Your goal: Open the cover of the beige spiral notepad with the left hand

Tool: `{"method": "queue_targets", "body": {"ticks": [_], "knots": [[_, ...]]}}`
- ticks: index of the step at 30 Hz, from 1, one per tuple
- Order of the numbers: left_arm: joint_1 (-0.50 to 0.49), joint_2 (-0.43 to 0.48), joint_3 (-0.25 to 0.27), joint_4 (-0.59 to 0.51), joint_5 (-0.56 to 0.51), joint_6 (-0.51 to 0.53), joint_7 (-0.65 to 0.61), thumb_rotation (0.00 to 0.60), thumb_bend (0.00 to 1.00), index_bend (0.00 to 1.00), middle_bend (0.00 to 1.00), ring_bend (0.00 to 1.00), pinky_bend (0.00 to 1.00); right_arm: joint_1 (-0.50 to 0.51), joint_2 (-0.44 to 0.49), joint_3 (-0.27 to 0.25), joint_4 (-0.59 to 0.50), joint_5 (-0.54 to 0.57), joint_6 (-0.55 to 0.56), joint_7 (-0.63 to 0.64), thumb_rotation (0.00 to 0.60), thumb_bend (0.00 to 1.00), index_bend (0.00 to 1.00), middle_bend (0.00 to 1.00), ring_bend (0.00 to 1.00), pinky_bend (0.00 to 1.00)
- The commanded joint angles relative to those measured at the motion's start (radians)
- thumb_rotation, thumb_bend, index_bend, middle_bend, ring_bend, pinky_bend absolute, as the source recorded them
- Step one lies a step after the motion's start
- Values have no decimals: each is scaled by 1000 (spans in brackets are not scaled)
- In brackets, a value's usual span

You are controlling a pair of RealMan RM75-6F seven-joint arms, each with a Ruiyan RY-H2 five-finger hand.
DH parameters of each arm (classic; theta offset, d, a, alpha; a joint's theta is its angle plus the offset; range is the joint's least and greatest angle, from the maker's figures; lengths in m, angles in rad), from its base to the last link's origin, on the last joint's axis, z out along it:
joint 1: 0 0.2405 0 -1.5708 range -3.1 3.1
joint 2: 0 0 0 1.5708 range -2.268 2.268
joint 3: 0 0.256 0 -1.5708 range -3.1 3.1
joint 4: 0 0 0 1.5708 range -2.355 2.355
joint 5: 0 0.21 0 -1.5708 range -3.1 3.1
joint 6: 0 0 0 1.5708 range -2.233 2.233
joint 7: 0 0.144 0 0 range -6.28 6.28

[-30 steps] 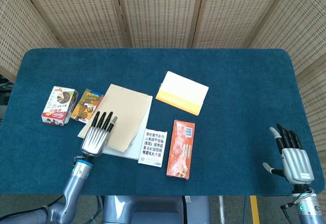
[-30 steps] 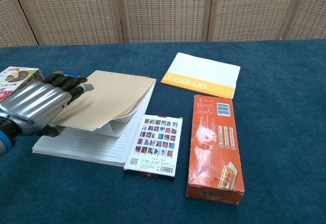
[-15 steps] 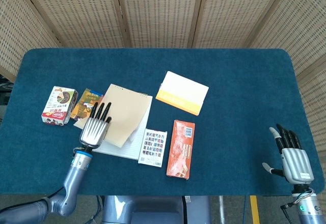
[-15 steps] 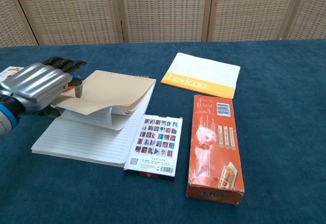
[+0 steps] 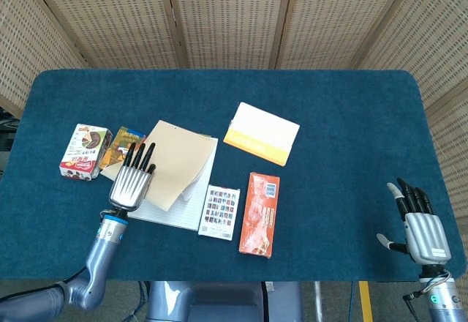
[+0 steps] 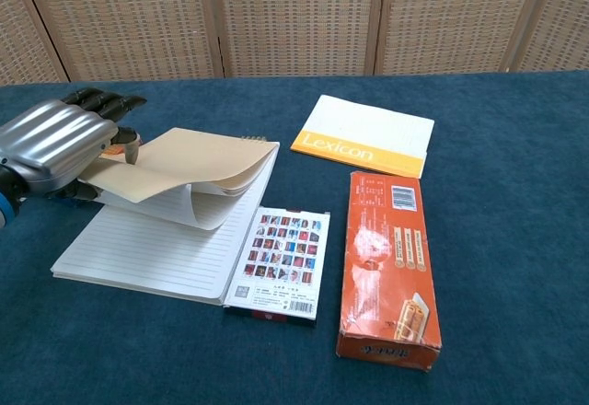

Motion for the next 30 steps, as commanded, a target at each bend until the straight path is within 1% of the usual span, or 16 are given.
{"method": "queue_targets", "body": {"ticks": [1, 13, 19, 30], "knots": [[2, 11, 10, -3, 6, 5, -6, 600, 641, 801, 0, 0, 0, 1, -1, 1, 1, 0, -1, 0, 600, 2, 0, 0, 0, 0], [3, 47, 18, -29, -3, 17, -19, 600, 643, 816, 0, 0, 0, 0, -2, 0, 2, -4, 4, 2, 600, 2, 0, 0, 0, 0], [12, 64, 46, -76, 13, 32, -11, 600, 643, 819, 0, 0, 0, 0, -2, 1, 2, -2, 3, 3, 600, 2, 0, 0, 0, 0], [55, 99, 120, -162, 63, 80, 16, 600, 644, 822, 0, 0, 0, -1, -1, 1, 1, -1, 3, 5, 600, 2, 0, 0, 0, 0]]}}
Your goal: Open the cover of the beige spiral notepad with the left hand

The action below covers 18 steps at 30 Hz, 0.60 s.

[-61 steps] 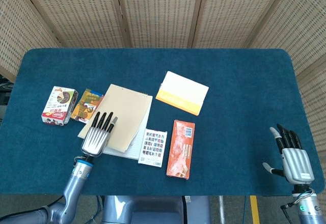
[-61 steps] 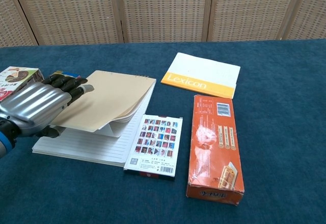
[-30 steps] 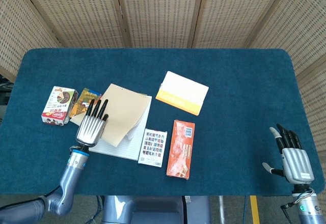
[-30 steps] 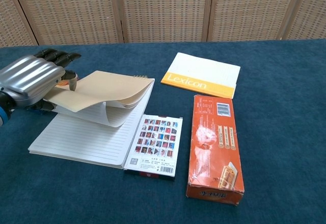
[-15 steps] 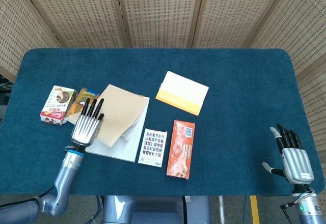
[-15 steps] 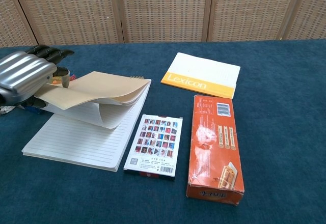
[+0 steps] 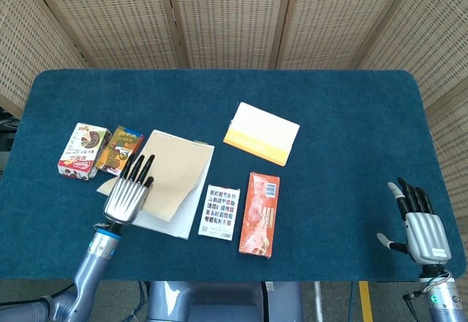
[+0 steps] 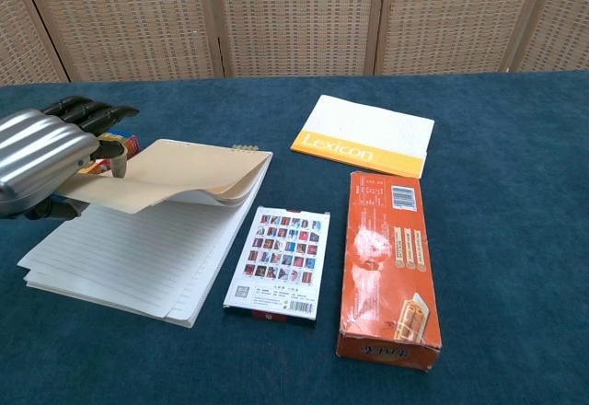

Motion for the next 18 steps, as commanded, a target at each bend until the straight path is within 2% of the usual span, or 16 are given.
{"method": "queue_targets", "body": {"ticks": [1, 10, 18], "knots": [[16, 13, 22, -18, 15, 14, 7, 600, 644, 822, 0, 0, 0, 0, 0, 0, -1, 0, 0, -1, 600, 2, 0, 0, 0, 0], [61, 55, 80, -77, 51, 51, 19, 600, 644, 824, 0, 0, 0, 0, 0, -1, -2, 0, 0, -3, 600, 2, 0, 0, 0, 0], [118, 105, 152, -144, 110, 95, 26, 600, 645, 824, 0, 0, 0, -1, 1, -2, -3, 0, -1, -4, 600, 2, 0, 0, 0, 0]]}}
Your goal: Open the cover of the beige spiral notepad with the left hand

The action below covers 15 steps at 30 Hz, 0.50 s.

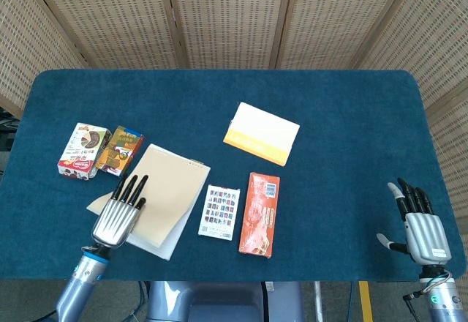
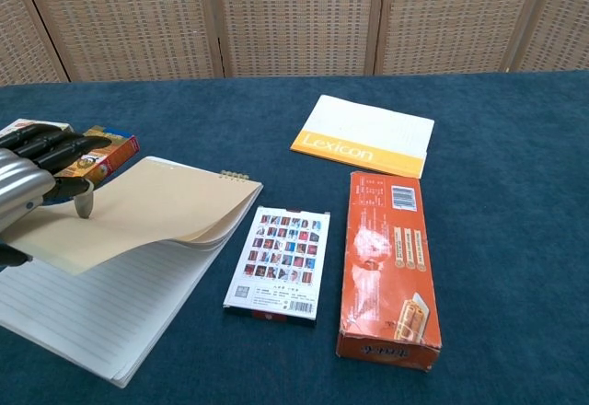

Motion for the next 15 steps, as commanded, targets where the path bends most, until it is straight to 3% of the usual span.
{"method": "queue_targets", "body": {"ticks": [1, 15], "knots": [[26, 20, 28, -24, 25, 20, 3, 600, 645, 825, 0, 0, 0, 0, 0, 0, 0, 0, 0, 0, 600, 2, 0, 0, 0, 0], [126, 87, 112, -26, 170, 118, -54, 600, 647, 825, 0, 0, 0, 0, 2, 0, -5, 2, -2, 2, 600, 2, 0, 0, 0, 0]]}}
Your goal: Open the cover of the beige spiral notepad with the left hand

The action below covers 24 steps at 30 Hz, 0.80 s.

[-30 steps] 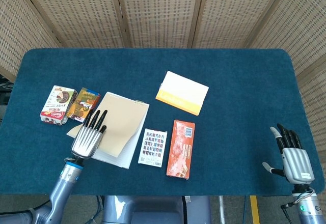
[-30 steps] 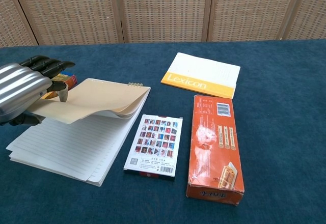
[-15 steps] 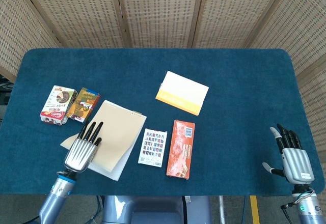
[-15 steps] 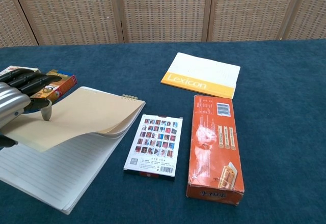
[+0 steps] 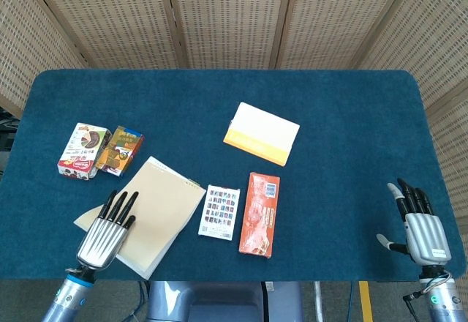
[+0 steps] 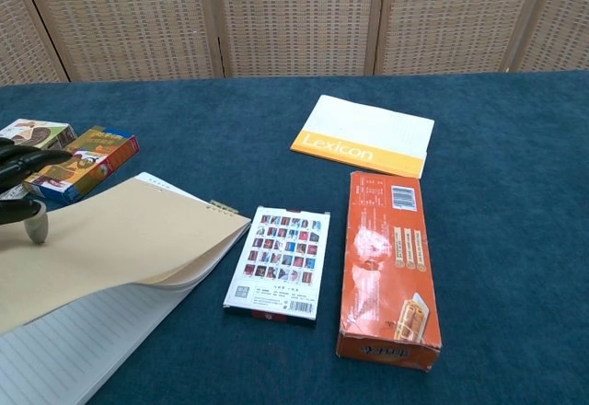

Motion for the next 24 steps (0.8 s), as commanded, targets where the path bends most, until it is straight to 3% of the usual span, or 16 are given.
{"method": "queue_targets", "body": {"ticks": [1, 24], "knots": [[29, 19, 21, 17, 34, 28, -27, 600, 647, 825, 0, 0, 0, 1, 1, 0, -1, 1, -2, 0, 600, 2, 0, 0, 0, 0], [166, 91, 115, 84, 222, 129, -159, 600, 648, 825, 0, 0, 0, -1, 1, -2, -3, 0, -1, -1, 600, 2, 0, 0, 0, 0]]}}
